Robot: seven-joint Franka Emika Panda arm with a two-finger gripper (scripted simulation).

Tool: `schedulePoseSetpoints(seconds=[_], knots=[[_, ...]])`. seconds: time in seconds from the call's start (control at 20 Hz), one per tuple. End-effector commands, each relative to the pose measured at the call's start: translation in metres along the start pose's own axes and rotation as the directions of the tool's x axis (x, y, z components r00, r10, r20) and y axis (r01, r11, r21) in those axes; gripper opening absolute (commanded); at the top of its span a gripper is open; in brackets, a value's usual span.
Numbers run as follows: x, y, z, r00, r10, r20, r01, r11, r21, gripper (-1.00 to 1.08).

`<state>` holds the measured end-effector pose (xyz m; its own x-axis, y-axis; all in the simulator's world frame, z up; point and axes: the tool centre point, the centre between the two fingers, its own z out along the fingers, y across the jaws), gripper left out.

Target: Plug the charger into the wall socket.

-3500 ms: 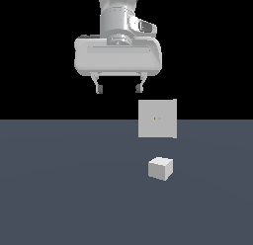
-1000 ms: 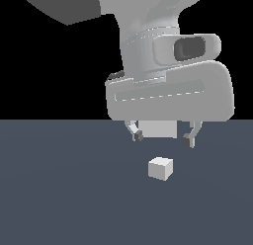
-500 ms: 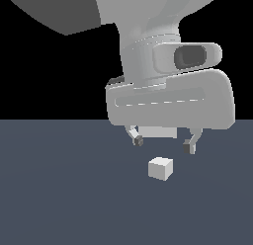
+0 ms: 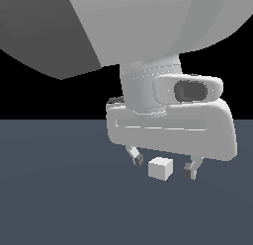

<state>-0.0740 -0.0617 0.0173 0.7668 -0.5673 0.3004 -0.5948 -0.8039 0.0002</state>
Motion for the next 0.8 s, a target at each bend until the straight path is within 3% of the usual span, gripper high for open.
schedulePoseSetpoints(seconds=[0.0, 0.1, 0.15, 0.75], knots=[[-0.0012, -0.0004, 0.0046, 1.000, 0.001, -0.001, -0.001, 1.000, 0.001, 1.00], [-0.0016, -0.0005, 0.0056, 1.000, 0.001, -0.001, -0.001, 1.000, 0.001, 1.00], [-0.0016, -0.0005, 0.0056, 1.000, 0.001, -0.001, -0.001, 1.000, 0.001, -1.00], [-0.0011, -0.0005, 0.0049, 1.000, -0.002, -0.001, 0.002, 1.000, 0.002, -1.00]])
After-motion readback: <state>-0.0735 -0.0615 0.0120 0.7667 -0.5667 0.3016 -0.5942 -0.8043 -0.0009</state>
